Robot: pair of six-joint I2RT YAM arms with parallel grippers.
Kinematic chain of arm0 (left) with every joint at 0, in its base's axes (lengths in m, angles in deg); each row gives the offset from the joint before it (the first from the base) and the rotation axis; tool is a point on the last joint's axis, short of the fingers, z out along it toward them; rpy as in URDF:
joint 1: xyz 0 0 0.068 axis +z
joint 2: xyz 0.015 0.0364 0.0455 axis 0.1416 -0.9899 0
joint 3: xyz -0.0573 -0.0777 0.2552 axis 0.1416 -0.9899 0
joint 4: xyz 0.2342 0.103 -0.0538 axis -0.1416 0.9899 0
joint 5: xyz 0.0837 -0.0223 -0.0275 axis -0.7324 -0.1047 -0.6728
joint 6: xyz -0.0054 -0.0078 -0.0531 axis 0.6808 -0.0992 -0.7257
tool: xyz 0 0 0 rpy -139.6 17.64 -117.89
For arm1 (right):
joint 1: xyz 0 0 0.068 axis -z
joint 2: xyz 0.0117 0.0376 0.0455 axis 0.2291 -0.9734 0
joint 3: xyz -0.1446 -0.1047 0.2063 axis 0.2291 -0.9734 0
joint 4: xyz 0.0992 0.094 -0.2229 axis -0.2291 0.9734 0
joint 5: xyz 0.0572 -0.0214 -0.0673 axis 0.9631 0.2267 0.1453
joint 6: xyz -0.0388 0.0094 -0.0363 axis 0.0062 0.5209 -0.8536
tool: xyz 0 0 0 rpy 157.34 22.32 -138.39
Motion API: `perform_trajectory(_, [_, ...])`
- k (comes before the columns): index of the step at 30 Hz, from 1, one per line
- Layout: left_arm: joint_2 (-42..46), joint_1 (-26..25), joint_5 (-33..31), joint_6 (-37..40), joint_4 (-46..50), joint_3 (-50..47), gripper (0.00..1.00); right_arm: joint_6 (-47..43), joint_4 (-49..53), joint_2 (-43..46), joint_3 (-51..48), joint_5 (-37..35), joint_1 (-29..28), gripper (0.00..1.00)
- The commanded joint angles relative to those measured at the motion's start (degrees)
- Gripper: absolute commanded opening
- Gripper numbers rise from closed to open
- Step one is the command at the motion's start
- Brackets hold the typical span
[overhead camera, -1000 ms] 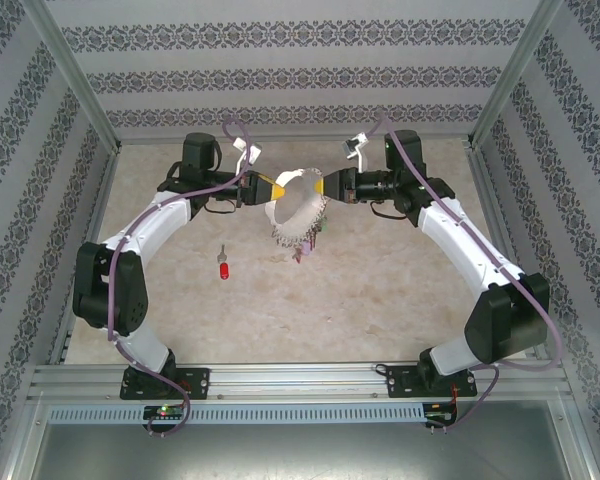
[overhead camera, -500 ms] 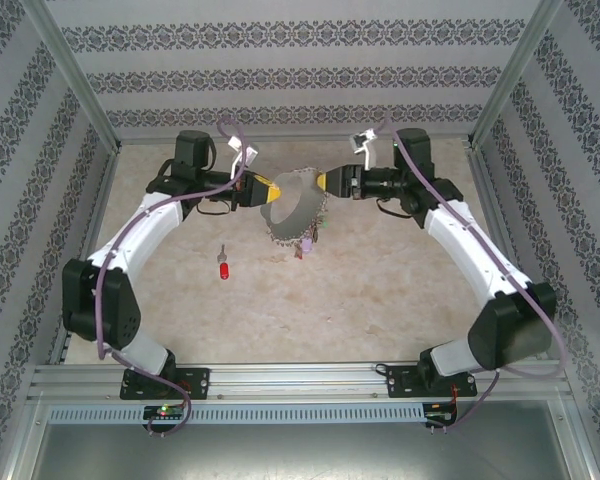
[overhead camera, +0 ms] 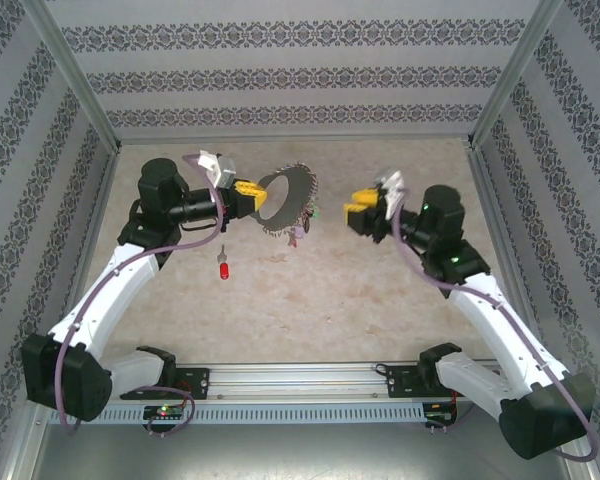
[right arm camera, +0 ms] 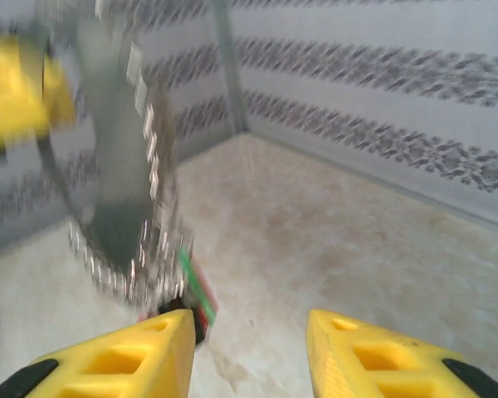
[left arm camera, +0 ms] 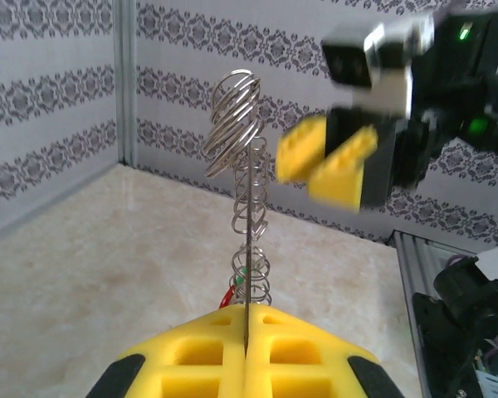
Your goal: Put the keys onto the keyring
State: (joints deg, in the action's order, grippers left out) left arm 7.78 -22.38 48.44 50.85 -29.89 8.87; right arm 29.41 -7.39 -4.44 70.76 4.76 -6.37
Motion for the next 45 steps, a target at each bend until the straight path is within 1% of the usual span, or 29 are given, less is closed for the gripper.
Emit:
perform_trajectory(1, [3.3,-1.1,-3.5,1.1,-9.3,-0.6,0.0,-21.4,-5.7,2.8,-5.3,-2.5,-7.9,0.35])
perform_trajectory(2, [3.6,-1.1,-3.9,0.6,-9.4,-0.4,0.0,-24.8,-6.9,3.1,-6.8,-5.0,-10.7,0.33])
perform_trajectory(3, [3.8,-1.2,-4.4,0.2,-9.6,-0.2,0.0,-26.1,-8.9,2.9,-8.0,-7.2,-12.8,0.31])
perform_trajectory(8, [4.3,-2.1,-6.0,-0.6,-11.5,-0.1,0.0,-26.0,-18.3,-0.3,-11.1,-11.7,-18.1,0.22])
perform_trajectory(12, [4.3,-2.6,-6.9,-0.9,-13.0,-0.2,0.0,-26.7,-27.4,-4.1,-12.7,-17.9,-22.5,0.24])
perform_trajectory(15, [4.3,-3.1,-7.4,-0.8,-13.4,-0.2,0.0,-27.1,-29.9,-6.4,-12.3,-19.7,-23.6,0.22])
perform_trajectory(22, [4.2,-3.3,-7.9,0.4,-12.0,0.2,0.0,-26.1,-35.1,-10.3,-11.2,-19.8,-24.0,0.2])
perform_trajectory(24, [4.0,-3.3,-8.0,0.4,-12.1,0.5,0.0,-25.5,-36.2,-11.5,-10.4,-19.2,-24.1,0.17])
perform_trajectory(28, [3.9,-3.5,-8.3,0.4,-11.9,0.7,0.0,-24.6,-39.9,-13.8,-10.0,-20.4,-24.5,0.17])
perform_trajectory(31, [4.1,-3.8,-8.8,0.4,-12.2,0.4,0.0,-24.6,-39.8,-15.2,-8.9,-20.8,-24.6,0.2])
perform_trajectory(33, [4.2,-4.2,-9.1,0.9,-11.7,0.4,0.0,-24.1,-40.2,-16.2,-8.7,-24.1,-24.9,0.21])
perform_trajectory(35, [4.2,-4.8,-12.2,2.6,-8.1,1.3,0.0,-23.9,-39.9,-17.4,-8.8,-28.2,-24.9,0.22])
perform_trajectory(36, [3.9,-5.3,-14.2,5.2,-2.8,3.2,0.0,-24.1,-39.6,-18.0,-9.0,-30.3,-24.9,0.22])
perform_trajectory(38, [2.1,-6.5,-15.3,12.9,10.4,9.1,0.0,-24.0,-40.3,-18.9,-10.5,-33.3,-24.5,0.22])
perform_trajectory(39, [1.0,-7.3,-16.5,17.3,16.3,11.9,0.0,-23.4,-40.9,-18.9,-11.5,-33.1,-24.0,0.22])
perform_trajectory(41, [-0.4,-7.9,-17.1,21.9,22.6,15.1,0.0,-22.2,-42.8,-17.8,-13.8,-30.6,-23.1,0.23])
perform_trajectory(42, [-0.6,-8.0,-16.9,23.4,23.9,15.8,0.0,-21.6,-43.1,-17.0,-14.7,-28.7,-22.7,0.23])
perform_trajectory(45, [-0.7,-7.9,-17.1,26.8,26.1,16.3,0.0,-19.9,-44.5,-14.7,-17.5,-25.8,-21.6,0.24])
